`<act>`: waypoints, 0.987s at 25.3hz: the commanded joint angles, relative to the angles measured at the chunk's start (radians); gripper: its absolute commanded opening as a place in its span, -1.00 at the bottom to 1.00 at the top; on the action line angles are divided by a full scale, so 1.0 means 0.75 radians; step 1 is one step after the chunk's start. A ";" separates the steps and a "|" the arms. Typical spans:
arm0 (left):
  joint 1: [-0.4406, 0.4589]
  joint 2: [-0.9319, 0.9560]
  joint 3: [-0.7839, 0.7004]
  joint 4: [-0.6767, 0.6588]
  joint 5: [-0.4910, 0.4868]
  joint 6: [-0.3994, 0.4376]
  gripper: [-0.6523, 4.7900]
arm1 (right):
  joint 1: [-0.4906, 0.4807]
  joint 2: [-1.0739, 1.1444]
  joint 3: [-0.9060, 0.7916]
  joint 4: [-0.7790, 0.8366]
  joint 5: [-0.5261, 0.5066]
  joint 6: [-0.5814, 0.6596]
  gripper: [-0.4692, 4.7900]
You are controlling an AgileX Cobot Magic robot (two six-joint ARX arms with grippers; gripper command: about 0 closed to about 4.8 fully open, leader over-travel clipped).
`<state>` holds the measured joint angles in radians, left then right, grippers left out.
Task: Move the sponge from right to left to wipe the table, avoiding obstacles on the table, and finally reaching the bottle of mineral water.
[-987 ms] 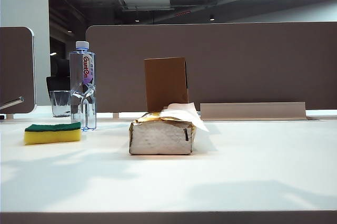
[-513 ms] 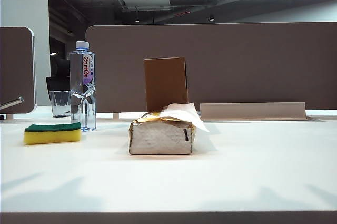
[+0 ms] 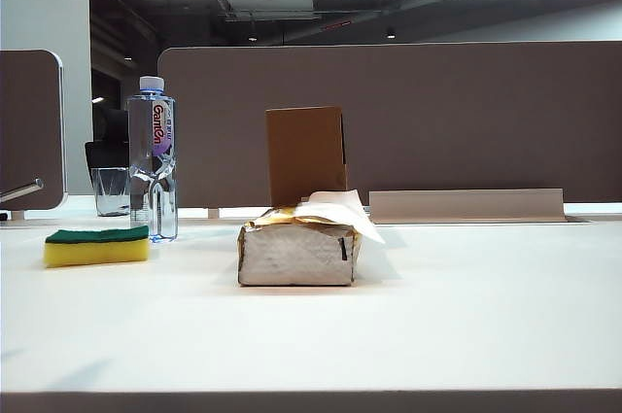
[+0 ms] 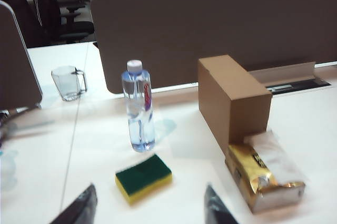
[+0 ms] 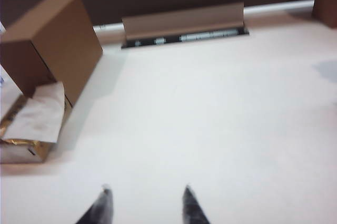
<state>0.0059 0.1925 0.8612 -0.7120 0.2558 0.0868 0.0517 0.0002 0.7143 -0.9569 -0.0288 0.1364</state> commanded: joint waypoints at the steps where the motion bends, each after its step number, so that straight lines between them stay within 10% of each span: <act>1: 0.001 -0.133 -0.113 0.003 -0.012 -0.055 0.17 | -0.001 0.005 -0.004 0.064 0.001 0.002 -0.16; 11: -0.082 -0.252 -0.339 0.041 -0.047 -0.076 -0.23 | 0.000 0.010 -0.076 0.260 -0.066 0.033 -0.64; 16: -0.081 -0.253 -0.445 0.167 -0.047 -0.083 -0.78 | -0.001 0.009 -0.211 0.414 -0.068 0.033 -0.85; 25: -0.081 -0.253 -0.607 0.396 -0.188 -0.221 -0.78 | 0.000 0.009 -0.435 0.653 -0.048 0.033 -0.85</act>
<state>-0.0563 0.0013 0.4171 -0.4736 0.1490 -0.0494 0.0521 0.0071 0.3965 -0.5091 -0.0708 0.1593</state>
